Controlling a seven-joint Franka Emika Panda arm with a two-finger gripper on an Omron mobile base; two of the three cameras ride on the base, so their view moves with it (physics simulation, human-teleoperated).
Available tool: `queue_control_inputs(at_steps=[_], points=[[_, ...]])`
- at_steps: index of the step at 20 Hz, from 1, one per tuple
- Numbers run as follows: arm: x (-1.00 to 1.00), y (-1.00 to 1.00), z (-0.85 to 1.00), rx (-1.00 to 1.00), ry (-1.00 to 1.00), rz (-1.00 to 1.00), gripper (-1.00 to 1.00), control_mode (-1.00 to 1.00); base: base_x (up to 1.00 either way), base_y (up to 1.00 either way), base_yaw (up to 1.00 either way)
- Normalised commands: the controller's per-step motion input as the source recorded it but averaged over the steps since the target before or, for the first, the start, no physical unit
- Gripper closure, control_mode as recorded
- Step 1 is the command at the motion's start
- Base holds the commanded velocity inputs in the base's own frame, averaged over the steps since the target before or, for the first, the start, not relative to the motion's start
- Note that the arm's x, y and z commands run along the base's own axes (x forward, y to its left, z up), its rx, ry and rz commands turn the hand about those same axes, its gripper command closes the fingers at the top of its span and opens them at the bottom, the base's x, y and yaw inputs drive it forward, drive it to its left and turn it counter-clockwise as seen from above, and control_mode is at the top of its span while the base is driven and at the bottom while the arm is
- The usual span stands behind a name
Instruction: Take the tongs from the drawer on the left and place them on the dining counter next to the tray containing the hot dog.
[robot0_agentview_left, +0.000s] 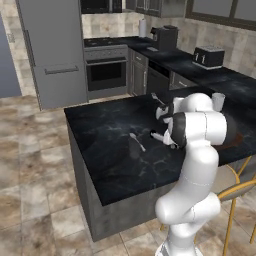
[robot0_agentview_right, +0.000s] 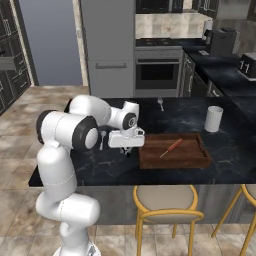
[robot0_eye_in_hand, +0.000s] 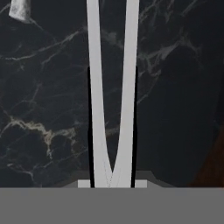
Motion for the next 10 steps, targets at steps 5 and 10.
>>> queue_control_inputs(at_steps=[5,10], points=[[-0.03,0.00,-0.24,-0.02,0.00,0.00,1.00,-1.00,0.00,0.00,0.00],[-0.08,0.00,-0.19,-0.01,0.00,-0.04,1.00,-1.00,0.00,0.00,0.00]])
